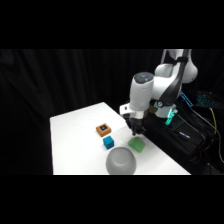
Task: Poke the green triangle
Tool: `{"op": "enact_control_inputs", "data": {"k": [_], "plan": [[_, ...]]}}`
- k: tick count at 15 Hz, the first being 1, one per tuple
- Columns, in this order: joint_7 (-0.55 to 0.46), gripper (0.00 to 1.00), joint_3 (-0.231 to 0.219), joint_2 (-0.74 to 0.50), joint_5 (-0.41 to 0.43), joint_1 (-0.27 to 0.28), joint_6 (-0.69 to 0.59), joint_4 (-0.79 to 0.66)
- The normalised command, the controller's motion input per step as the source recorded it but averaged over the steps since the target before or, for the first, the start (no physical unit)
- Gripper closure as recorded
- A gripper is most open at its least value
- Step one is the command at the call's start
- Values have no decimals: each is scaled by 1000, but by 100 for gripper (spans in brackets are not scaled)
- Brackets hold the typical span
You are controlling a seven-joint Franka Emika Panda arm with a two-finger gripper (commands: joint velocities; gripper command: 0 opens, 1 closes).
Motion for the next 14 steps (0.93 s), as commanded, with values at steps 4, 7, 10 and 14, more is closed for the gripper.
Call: {"op": "enact_control_inputs", "data": {"k": [4, 7, 10, 14], "plan": [[70, 30, 106, -681, 141, -3, -349, -161], [73, 0, 118, -577, 97, -15, -259, -162], [125, 0, 142, -496, 119, 1, -262, -102], [69, 0, 76, -338, 69, -56, -102, -65]]}}
